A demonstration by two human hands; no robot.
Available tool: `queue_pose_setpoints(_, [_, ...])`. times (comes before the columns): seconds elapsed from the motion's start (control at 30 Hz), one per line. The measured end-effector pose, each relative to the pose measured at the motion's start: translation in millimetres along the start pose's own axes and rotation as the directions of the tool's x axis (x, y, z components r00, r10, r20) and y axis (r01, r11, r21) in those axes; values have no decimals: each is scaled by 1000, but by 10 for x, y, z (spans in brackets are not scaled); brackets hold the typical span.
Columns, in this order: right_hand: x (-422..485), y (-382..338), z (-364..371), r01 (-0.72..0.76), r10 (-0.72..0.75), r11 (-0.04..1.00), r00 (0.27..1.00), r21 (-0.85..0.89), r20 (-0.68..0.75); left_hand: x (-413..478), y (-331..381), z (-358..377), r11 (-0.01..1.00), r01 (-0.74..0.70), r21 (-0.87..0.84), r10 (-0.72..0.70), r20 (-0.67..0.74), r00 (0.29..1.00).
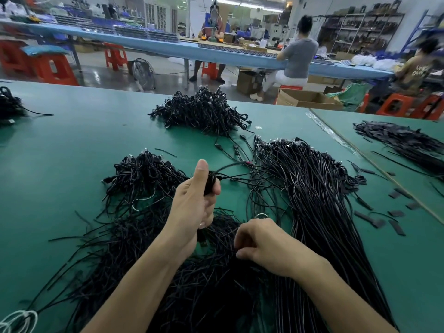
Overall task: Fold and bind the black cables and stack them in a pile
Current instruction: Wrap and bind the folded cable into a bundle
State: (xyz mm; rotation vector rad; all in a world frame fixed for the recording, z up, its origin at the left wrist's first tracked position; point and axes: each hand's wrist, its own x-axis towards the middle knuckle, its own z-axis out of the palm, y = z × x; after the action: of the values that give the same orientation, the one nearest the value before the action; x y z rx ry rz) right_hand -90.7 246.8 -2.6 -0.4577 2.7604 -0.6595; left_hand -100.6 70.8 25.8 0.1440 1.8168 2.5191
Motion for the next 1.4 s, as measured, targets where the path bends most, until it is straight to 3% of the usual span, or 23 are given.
queue_pose_setpoints(0.2, [-153,2,-266,16,-21,998,997,-64,-81,-29,41,24,999,44,-23,-44,11,999])
queue_pose_setpoints(0.3, [-258,43,-547,-37,71,992,948,117,-309,-42,75,31,998,61,-20,-60,45,997])
queue_pose_setpoints(0.4, [-287,-29,-669,45,204,920,793,389,-575,-85,84,63,997,52,60,-59,112,992])
queue_pose_setpoints(0.43, [-284,-106,-665,103,237,869,772,484,-589,-106,81,75,994,25,106,-40,141,989])
queue_pose_setpoints(0.5, [-291,-297,-617,181,224,796,799,578,-558,-144,83,119,984,-60,169,24,203,979])
queue_pose_setpoints(0.6, [-350,-540,-524,243,54,850,843,468,-536,-162,105,174,986,-122,116,94,224,970])
queue_pose_setpoints(0.73, [-393,-673,-427,273,-103,941,792,198,-602,-152,98,191,975,-210,77,199,135,971])
queue_pose_setpoints(0.8, [-390,-711,-382,265,-135,956,778,126,-613,-146,83,190,979,-196,62,191,87,978])
queue_pose_setpoints(0.9, [-378,-714,-294,224,-258,965,729,-136,-633,-133,53,204,986,-155,55,155,9,988])
queue_pose_setpoints(1.03, [-391,-698,-212,192,-411,895,701,-402,-582,-82,2,152,995,-66,73,72,-70,995])
queue_pose_setpoints(1.23, [-418,-762,-286,254,-569,760,705,-599,-423,-95,-59,84,988,5,154,-25,124,992])
queue_pose_setpoints(1.33, [-435,-799,-394,308,-592,728,733,-612,-335,-109,-52,61,970,183,161,-218,236,947])
queue_pose_setpoints(1.4, [-419,-782,-469,347,-552,769,785,-537,-283,-117,-53,62,928,322,188,-363,257,896])
